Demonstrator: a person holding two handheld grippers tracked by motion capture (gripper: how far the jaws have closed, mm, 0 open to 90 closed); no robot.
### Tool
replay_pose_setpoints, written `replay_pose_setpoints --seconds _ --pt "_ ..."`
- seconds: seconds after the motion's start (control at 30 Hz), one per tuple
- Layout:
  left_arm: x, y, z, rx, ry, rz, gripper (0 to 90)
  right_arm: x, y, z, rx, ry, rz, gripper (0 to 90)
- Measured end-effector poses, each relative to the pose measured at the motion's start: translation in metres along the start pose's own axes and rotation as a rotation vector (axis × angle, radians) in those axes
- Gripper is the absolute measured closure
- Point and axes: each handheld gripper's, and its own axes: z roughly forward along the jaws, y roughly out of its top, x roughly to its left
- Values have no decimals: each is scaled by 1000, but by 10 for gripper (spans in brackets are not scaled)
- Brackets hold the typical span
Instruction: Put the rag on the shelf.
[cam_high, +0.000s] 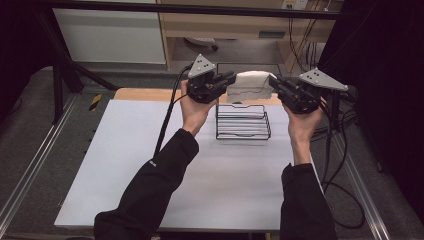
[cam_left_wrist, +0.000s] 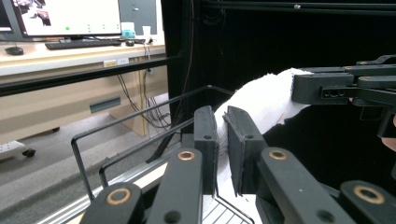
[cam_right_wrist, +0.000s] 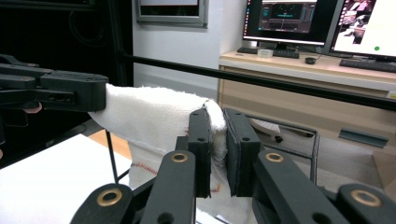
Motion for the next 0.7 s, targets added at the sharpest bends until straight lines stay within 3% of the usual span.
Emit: replay_pose_setpoints --seconds 0.7 --pt "-11 -16 -11 69 -38 13 807 5 -19 -16 51 54 -9 813"
